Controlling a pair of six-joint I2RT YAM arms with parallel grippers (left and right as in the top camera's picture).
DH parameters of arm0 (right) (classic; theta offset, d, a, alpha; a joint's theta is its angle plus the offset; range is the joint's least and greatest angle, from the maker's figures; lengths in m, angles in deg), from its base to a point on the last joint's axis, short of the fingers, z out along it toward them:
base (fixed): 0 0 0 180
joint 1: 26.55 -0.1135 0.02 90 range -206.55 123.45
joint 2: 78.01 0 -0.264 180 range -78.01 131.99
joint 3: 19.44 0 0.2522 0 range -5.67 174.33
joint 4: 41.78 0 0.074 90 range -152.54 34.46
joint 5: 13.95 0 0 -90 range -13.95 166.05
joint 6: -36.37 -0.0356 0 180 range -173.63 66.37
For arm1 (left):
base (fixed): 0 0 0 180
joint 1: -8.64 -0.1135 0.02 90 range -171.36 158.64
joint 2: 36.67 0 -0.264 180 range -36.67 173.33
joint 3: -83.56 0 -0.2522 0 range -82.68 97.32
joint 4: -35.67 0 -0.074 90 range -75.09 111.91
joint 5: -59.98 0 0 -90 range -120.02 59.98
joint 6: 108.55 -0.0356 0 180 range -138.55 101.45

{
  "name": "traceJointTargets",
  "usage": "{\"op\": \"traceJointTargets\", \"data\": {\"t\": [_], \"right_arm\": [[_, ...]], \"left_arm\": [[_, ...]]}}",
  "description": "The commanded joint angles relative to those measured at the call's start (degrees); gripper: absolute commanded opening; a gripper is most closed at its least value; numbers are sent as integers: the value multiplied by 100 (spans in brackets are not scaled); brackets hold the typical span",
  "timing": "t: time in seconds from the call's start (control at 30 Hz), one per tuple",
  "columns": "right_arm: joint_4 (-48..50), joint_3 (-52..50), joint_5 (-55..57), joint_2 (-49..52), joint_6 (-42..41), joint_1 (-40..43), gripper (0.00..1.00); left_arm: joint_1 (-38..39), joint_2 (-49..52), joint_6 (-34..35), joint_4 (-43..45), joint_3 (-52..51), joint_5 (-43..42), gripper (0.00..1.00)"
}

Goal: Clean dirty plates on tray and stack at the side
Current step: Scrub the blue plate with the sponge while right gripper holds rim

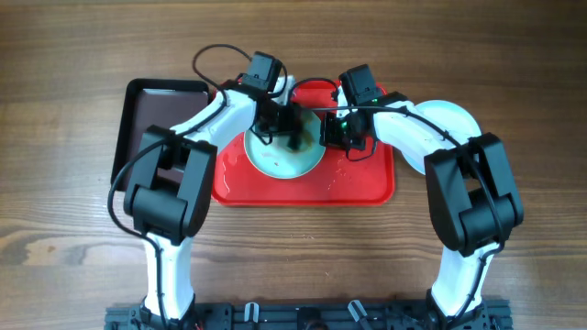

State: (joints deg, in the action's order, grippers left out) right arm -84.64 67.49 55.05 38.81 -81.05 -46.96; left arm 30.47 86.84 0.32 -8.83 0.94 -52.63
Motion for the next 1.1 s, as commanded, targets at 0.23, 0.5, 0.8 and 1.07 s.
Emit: {"op": "traceJointTargets", "data": {"t": [0.23,0.5,0.8,1.07], "right_arm": [[-72,-162,291,289,-107,39,4],[-72,-162,291,289,-105,39,4],[-92,-162,289,289,-103,39,4],[-98,-162,291,289,-96,39,4]], "left_arm": [[-7,306,2317,-1851,-197,3091,4],[26,306,-140,-1991,-197,-719,4],[22,306,-483,-1298,-197,-1604,4],[20,306,1178,118,-197,927,4]]}}
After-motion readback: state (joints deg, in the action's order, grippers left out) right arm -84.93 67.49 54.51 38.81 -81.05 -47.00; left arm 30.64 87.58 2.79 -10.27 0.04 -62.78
